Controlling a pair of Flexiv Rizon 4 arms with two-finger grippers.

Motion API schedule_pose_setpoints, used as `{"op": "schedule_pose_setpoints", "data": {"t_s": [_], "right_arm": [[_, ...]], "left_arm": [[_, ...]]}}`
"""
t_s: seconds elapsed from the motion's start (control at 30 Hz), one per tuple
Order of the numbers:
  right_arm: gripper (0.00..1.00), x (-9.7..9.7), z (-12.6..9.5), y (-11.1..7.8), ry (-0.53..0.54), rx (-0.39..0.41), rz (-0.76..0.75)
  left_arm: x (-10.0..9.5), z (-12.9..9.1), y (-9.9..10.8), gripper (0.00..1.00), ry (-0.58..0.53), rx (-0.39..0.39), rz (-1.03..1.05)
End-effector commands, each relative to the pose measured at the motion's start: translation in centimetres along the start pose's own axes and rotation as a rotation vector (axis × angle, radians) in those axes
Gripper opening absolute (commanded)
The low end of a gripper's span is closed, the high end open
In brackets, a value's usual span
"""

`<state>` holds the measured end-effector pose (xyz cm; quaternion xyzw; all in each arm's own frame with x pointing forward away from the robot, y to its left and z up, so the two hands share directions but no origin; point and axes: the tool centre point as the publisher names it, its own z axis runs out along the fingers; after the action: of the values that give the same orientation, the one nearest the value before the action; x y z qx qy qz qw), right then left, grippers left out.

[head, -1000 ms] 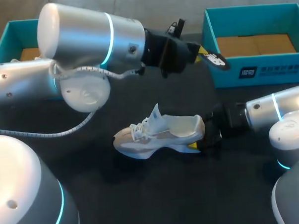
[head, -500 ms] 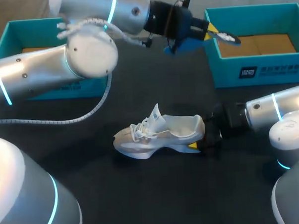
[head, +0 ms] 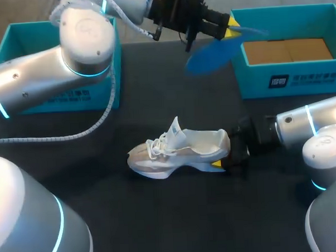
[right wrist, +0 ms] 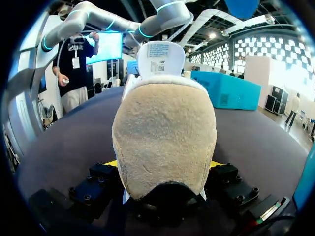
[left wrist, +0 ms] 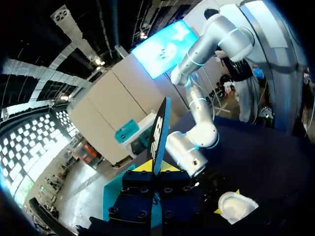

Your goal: Take the shoe out of the shoebox, open the shoe tongue, remove and reinsert the insole, then place the shoe into the shoebox

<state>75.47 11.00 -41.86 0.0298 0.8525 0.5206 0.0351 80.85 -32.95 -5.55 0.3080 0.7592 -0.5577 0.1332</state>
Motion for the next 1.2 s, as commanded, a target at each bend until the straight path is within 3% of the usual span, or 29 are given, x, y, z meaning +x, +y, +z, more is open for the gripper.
{"op": "schedule_pose_setpoints", "data": {"t_s": [0.03, 0.3, 0.73, 0.93, 1.2], "right_arm": [[0.0, 0.0, 0.2, 0.0, -0.001, 0.003, 0.0], [0.0, 0.0, 0.2, 0.0, -0.001, 0.003, 0.0], [0.0, 0.0, 0.2, 0.0, -0.001, 0.003, 0.0], [0.0, 0.0, 0.2, 0.0, -0.001, 0.003, 0.0], [0.0, 0.0, 0.2, 0.0, -0.001, 0.003, 0.0]], "left_arm": [[0.5, -1.1, -1.7, 0.0, 0.008, -0.017, -0.076], [1.0, -1.9, -4.1, 0.0, 0.032, 0.068, -0.227], [1.5, -3.5, -8.6, 0.0, 0.053, 0.275, -0.554], [1.8, -4.0, -10.0, 0.0, 0.08, 0.369, -0.642], [1.8, -4.6, -11.6, 0.0, 0.035, 0.448, -0.654]]}}
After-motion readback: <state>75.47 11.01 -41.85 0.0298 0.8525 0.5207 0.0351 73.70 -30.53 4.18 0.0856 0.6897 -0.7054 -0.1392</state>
